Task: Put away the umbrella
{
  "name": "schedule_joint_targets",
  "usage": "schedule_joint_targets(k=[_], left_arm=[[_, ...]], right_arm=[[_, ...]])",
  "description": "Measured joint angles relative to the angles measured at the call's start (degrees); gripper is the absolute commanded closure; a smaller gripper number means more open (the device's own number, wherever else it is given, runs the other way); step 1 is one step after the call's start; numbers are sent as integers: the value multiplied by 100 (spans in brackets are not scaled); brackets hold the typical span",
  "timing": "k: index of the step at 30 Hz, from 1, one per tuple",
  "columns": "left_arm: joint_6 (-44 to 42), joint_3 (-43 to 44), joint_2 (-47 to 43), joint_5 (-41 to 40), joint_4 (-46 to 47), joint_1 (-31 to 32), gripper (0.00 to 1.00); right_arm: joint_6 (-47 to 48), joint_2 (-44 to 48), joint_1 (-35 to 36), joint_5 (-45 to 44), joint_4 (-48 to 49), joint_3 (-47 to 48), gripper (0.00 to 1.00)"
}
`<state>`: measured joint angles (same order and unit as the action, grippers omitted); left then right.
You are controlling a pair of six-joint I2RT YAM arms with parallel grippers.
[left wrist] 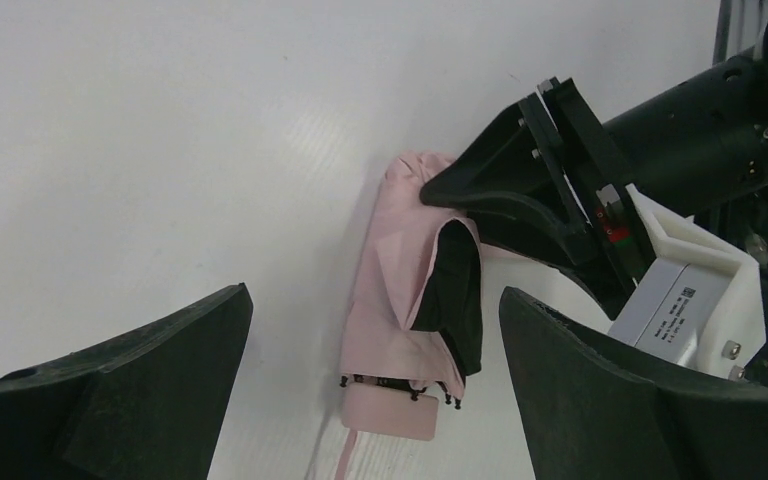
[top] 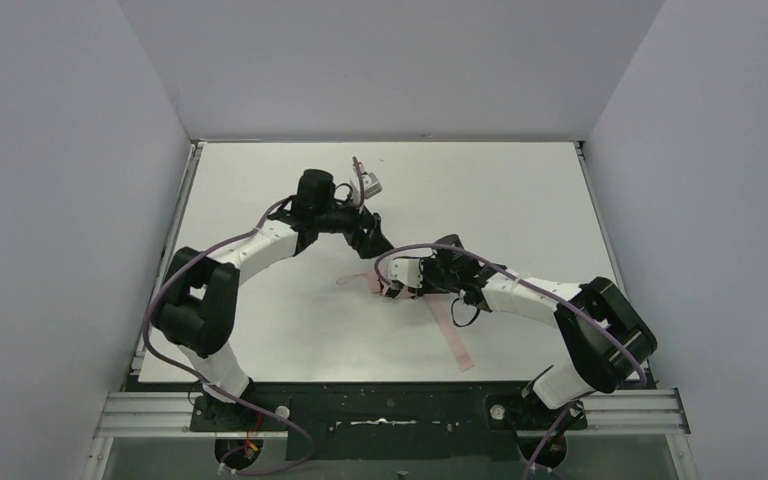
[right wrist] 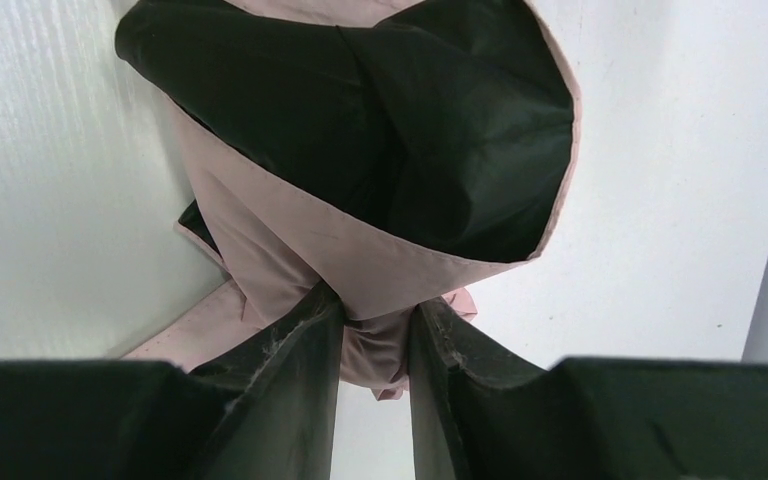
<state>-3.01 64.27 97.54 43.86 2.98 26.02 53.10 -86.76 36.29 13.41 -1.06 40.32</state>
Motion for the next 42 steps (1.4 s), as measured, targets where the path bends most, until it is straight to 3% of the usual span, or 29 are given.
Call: schedule_joint_targets(k=[8,29,37,42], left_arm=[[-321,44,612,313,-588,396,7],[-581,125,1456,129,-579,636,7],[-555,173,1659,79,-400,732,38],[-586,201,1696,4,-422,719,67]], right_arm=[[76,0,31,-118,157,-63,87],[7,9,55,-168,291,-125,89],[-96,9,57,-199,474,-195,89],[-118,9,55,-208,581,-243,87]])
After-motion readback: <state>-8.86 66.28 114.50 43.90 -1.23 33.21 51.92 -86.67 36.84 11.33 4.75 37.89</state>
